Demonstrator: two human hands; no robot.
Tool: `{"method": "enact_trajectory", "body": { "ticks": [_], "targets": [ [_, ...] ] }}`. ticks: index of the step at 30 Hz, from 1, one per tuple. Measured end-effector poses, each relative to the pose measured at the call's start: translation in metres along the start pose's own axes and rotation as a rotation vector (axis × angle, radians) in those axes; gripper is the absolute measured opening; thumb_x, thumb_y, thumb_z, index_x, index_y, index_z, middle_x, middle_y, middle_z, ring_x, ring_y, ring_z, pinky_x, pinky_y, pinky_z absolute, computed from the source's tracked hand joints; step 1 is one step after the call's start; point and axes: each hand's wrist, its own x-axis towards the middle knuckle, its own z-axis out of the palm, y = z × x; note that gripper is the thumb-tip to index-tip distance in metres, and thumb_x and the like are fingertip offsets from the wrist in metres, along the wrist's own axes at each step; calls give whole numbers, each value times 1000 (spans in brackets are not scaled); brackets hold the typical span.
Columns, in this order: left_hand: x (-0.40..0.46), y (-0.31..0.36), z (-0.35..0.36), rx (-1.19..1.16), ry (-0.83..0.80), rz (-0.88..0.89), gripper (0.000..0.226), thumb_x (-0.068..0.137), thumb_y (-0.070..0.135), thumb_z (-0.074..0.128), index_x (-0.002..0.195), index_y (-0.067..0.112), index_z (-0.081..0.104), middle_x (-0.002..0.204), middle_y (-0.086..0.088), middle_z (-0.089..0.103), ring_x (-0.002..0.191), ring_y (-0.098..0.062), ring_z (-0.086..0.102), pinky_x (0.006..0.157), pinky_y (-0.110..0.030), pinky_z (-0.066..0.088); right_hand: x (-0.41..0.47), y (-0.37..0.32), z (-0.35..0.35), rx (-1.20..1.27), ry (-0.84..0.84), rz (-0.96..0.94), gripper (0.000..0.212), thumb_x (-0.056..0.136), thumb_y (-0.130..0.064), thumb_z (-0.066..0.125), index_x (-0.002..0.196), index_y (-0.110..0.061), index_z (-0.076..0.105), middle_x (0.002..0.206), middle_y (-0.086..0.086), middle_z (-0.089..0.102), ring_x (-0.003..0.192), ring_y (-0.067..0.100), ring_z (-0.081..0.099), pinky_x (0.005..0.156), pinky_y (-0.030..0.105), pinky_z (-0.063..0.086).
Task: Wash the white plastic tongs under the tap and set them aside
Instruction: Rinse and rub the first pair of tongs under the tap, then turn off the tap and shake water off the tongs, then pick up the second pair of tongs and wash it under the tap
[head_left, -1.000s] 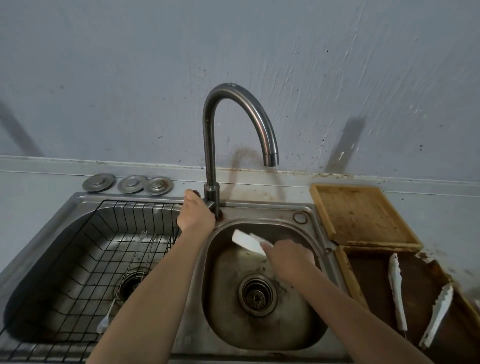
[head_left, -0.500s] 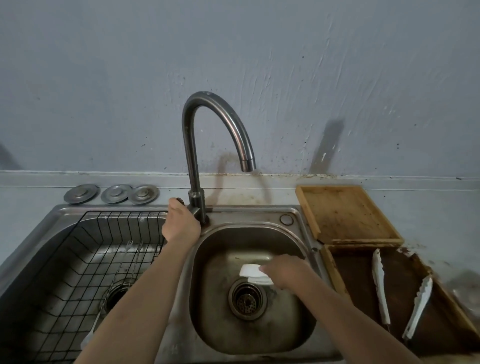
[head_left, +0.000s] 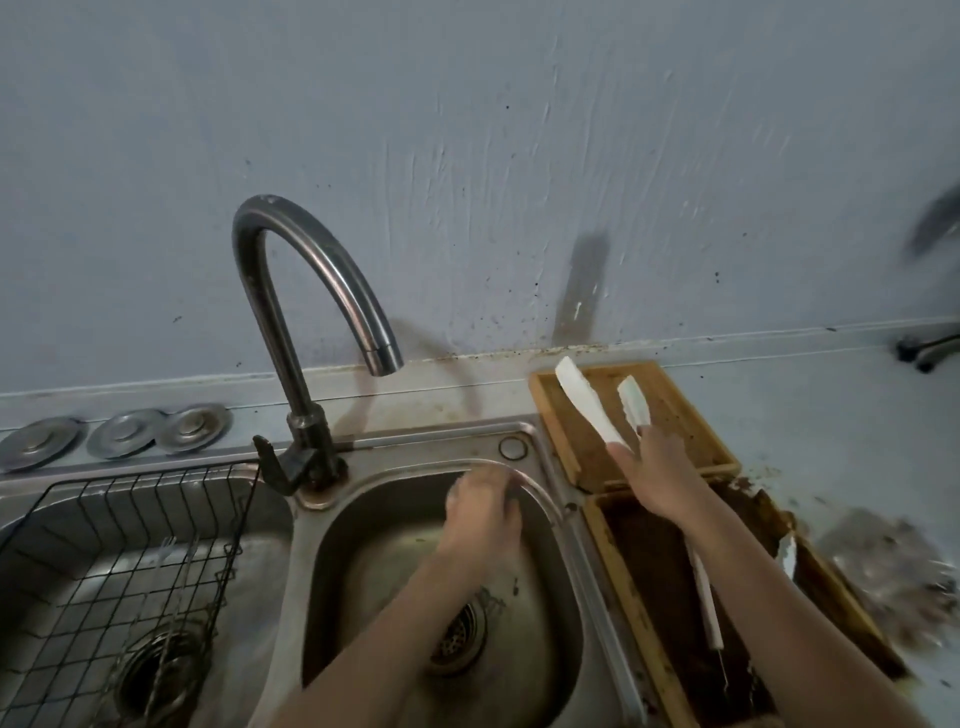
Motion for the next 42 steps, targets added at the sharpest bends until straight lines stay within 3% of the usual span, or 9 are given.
{"method": "enact_trajectory", "body": {
  "ticks": [4, 6, 16, 20, 24, 30, 33, 37, 42],
  "targets": [
    [14, 38, 30, 126, -183, 509, 30, 86, 8, 50, 111, 18, 64, 115, 1, 66, 110, -15, 56, 102, -36, 41, 14, 21, 1, -54, 66, 43, 40, 95, -29, 48, 127, -7, 41, 121, 18, 42, 66, 9, 46, 66, 25, 41],
    [21, 44, 42, 246, -257, 588, 33, 86, 6, 50, 114, 18, 63, 118, 0, 66, 114, -16, 55, 106, -37, 37, 21, 31, 3, -74, 76, 48, 43, 94, -26, 50, 131, -9, 39, 124, 19, 43, 77, 16, 51, 70, 26, 40],
    [24, 28, 59, 36, -368, 476, 39, 86, 0, 45, 117, 13, 64, 126, -5, 63, 119, -16, 55, 105, -25, 39, 67, 49, 25, -119, 200, 5, 43, 87, -26, 61, 122, -8, 44, 102, 13, 60, 71, 15, 52, 57, 24, 40],
    [23, 25, 60, 26, -390, 466, 48, 84, -3, 42, 126, 11, 58, 138, -5, 54, 133, -15, 42, 112, -22, 28, 78, 47, 30, -52, 194, -2, 44, 86, -26, 63, 122, -7, 46, 108, 15, 63, 80, 20, 57, 61, 22, 42],
    [14, 20, 61, 26, -351, 513, 53, 84, -6, 42, 133, 12, 51, 145, -4, 45, 140, -14, 31, 111, -16, 11, 63, 51, 21, 1, 238, -102, 41, 88, -22, 61, 124, -8, 48, 120, 14, 61, 107, 27, 59, 81, 26, 42],
    [5, 20, 74, 283, -346, 593, 50, 90, 9, 46, 139, 11, 38, 148, -9, 38, 141, -25, 25, 115, -31, 6, -10, 73, 14, -138, 448, -167, 26, 89, -25, 55, 113, -15, 54, 104, 3, 64, 85, 11, 57, 65, 22, 41],
    [-5, 24, 77, 411, -328, 602, 53, 92, 36, 45, 141, 21, 30, 149, -12, 32, 141, -30, 23, 115, -41, 4, -45, 88, 20, -186, 411, -60, 30, 88, -27, 55, 116, -15, 53, 106, 3, 64, 91, 17, 61, 69, 26, 48],
    [-22, 23, 77, 489, -375, 631, 63, 90, 54, 36, 144, 37, 8, 157, -17, 6, 146, -30, -3, 118, -51, -1, -78, 100, 29, -282, 364, 40, 33, 86, -30, 57, 115, -15, 54, 97, 2, 66, 82, 17, 64, 63, 27, 52],
    [-31, 25, 74, 563, -427, 555, 68, 89, 61, 32, 146, 39, 2, 158, -11, -13, 143, -27, -22, 115, -54, -10, -93, 105, 30, -436, 251, 130, 18, 89, -38, 50, 92, -21, 55, 60, -13, 49, 55, 8, 51, 58, 26, 42]
  ]
}}
